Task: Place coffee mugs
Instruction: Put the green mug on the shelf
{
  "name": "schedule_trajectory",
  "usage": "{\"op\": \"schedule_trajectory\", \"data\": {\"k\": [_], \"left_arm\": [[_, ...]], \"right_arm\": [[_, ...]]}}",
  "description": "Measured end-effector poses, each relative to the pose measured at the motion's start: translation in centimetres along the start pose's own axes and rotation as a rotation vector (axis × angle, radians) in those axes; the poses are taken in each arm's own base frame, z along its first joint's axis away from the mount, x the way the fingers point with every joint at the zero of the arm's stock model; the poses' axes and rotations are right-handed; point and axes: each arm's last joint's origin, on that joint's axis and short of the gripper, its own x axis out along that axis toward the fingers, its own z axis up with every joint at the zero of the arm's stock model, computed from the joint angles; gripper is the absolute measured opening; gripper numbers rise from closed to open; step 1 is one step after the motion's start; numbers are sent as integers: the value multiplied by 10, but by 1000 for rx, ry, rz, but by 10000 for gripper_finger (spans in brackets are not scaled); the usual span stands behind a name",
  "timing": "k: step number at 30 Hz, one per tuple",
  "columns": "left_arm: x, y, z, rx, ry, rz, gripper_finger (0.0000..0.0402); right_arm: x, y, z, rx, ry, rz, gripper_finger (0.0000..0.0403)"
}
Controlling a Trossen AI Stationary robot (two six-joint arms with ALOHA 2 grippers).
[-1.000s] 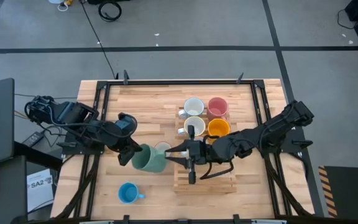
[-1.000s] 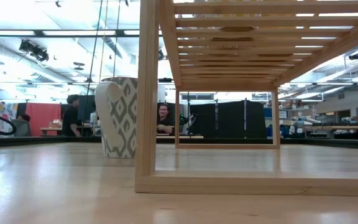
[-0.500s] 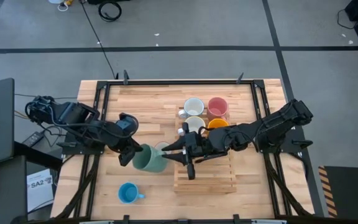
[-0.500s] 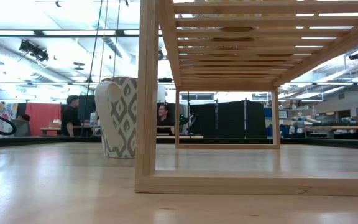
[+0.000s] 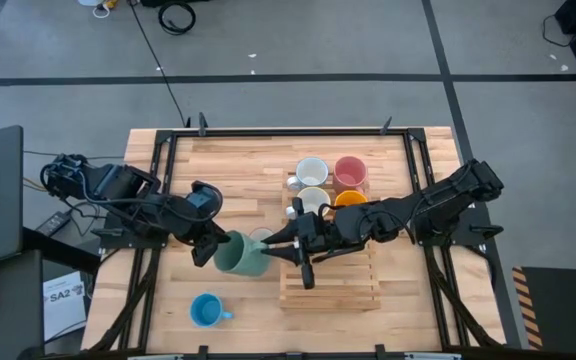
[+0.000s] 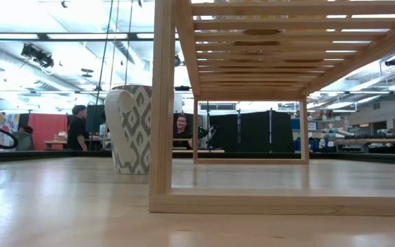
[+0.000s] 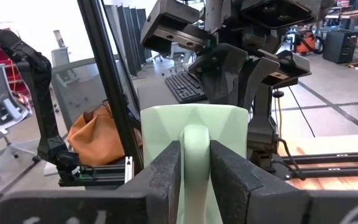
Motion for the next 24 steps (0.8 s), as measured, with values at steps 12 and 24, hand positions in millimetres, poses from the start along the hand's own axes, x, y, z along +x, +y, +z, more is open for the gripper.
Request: {"op": "schedule_trajectory", "data": {"k": [12,24], "left_arm": [[0,0,0,0,-6,1,28],[0,0,0,-5,-7,1,37]], "right_arm": [[0,0,0,0,1,0,64],[0,0,0,-4,0,0,61]]}}
